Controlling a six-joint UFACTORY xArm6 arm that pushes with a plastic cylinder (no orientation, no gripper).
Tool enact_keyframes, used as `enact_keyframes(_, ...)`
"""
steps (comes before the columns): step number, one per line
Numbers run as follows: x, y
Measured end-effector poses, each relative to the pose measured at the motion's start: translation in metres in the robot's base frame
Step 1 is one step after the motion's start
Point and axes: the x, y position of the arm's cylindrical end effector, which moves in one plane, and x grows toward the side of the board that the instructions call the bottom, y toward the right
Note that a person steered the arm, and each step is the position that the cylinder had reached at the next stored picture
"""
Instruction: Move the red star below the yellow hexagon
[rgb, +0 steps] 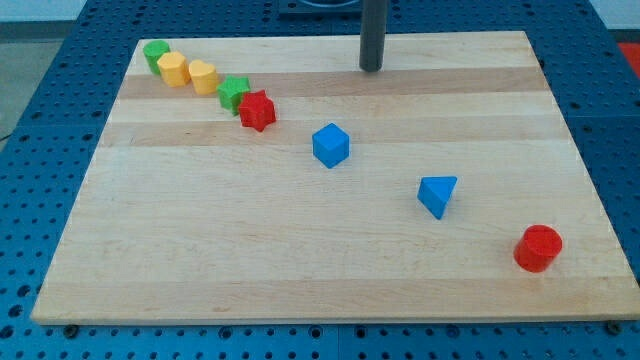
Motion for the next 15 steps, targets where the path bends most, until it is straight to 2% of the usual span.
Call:
enact_keyframes(1,-0.044,-0.065)
enact_keyframes(3,-0.051,-0.175)
enact_keyframes(4,-0.053,-0.272)
enact_keyframes(5,-0.048,-0.320)
enact_keyframes(6,-0.037,-0.326)
enact_keyframes(8,0.009,-0.263)
enact_keyframes(9,0.037,-0.259)
enact_keyframes(12,0.038,-0.254)
enact_keyframes(14,0.036,-0.194)
enact_keyframes(15,0.060,-0.142)
